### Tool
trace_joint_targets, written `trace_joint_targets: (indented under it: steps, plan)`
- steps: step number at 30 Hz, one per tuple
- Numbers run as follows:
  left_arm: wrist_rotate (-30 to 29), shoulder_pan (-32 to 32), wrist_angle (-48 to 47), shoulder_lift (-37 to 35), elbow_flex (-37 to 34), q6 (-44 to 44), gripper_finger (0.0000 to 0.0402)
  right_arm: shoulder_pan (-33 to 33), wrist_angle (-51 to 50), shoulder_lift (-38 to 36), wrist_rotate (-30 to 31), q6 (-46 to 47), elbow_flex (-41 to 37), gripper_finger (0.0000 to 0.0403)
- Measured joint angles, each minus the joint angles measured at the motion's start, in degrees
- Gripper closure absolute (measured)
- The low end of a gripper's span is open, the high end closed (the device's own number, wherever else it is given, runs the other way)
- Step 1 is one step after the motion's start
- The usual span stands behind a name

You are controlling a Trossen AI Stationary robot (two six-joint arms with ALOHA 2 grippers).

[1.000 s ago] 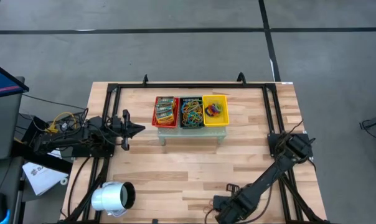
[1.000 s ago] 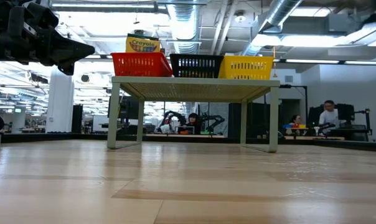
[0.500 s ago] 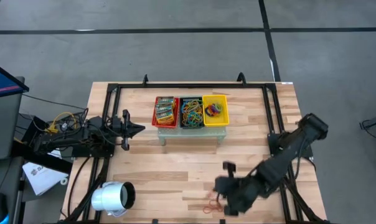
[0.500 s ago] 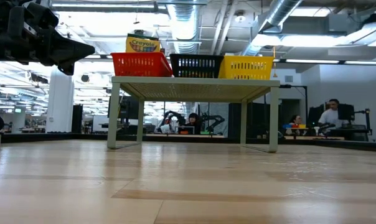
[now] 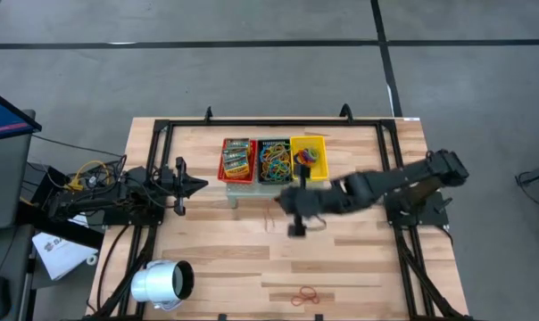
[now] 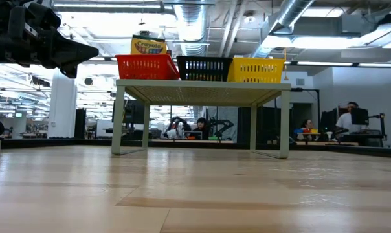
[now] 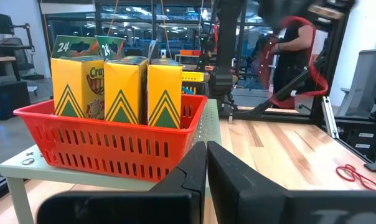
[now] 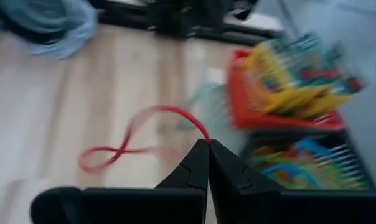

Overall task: Pick & Place Office Desk Supplies
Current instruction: Put the red rubber band into the black bin on the shelf

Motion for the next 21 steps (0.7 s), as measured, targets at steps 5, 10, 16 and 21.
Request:
trace_joint_targets:
  steps: [5, 10, 16, 21]
  plan:
    - [0.0, 0.0, 0.0, 0.0, 0.0, 0.0, 0.0394, -8.3, 2.7, -0.3, -0.2, -7.2, 0.0, 0.0403]
    - [0.0, 0.0, 0.0, 0.0, 0.0, 0.0, 0.0394, -16.2, 3.0, 0.5, -0.4, -8.7, 0.0, 0.0403]
    - [0.0, 0.0, 0.0, 0.0, 0.0, 0.0, 0.0394, -23.4, 2.9, 0.5, -0.4, -8.3, 0.0, 0.0403]
    - [0.0, 0.0, 0.0, 0.0, 0.0, 0.0, 0.0394, -27.1, 3.1, 1.1, -1.2, -8.1, 0.0, 0.0403]
